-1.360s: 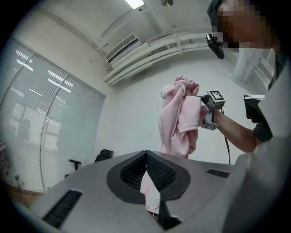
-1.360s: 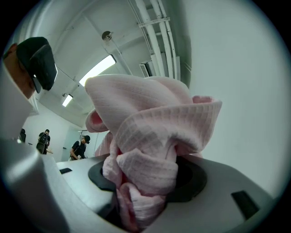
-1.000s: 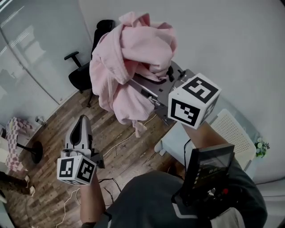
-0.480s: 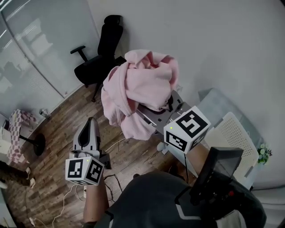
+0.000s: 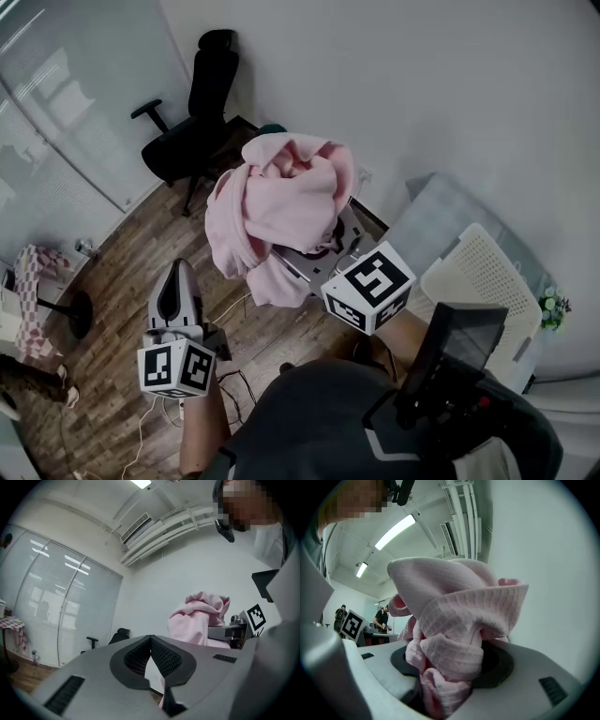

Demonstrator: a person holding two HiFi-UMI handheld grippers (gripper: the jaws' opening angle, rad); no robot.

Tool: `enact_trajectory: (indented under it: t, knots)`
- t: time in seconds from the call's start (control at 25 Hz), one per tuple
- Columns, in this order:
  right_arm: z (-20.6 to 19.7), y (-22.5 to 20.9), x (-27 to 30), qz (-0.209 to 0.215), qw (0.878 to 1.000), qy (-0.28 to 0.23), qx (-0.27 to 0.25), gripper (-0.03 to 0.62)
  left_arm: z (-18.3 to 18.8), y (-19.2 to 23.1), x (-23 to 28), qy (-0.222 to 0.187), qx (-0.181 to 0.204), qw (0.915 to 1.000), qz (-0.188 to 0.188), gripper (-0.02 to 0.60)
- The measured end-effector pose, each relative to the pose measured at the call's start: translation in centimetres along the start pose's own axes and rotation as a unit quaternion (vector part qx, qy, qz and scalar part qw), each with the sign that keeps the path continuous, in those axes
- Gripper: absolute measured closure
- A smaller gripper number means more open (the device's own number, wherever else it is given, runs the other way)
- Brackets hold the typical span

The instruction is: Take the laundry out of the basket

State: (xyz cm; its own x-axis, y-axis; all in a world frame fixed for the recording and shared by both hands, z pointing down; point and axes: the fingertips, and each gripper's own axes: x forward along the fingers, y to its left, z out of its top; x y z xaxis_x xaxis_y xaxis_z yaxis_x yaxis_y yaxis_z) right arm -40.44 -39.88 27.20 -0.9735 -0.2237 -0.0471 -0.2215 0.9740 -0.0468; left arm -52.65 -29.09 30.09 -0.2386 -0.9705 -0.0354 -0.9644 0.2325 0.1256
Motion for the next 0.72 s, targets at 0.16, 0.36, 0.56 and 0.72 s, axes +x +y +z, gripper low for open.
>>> enact_trajectory:
  t: [0.16,0.36,0.56,0.72]
  knots:
    - [-0.4,-0.3,0.2,-0.002,1.000,0.008,-0.004,0.319,-0.1,-0.1,1.0,0.000,-0.003,1.0000,-0.005,0.572]
    - [-1.2,-0.8,0.5,0.002,1.000,0.013,-0.013,0.319,-0.6,-0.2,2.1,0.002,-0.003,1.0000,-0.008,0.572]
    - [-1.0,-0.7,0.3,-0.002,1.000,0.015,-0.011,0.319,-0.3,-0.3,2.2,0.003,-0.002,0.9999,-0.012,0.572]
    - [-1.2,-0.7,0.4,-0.006,1.000,0.014,-0.010,0.319,-0.3,-0.1,2.3,0.004,-0.001,0.9999,-0.015,0.572]
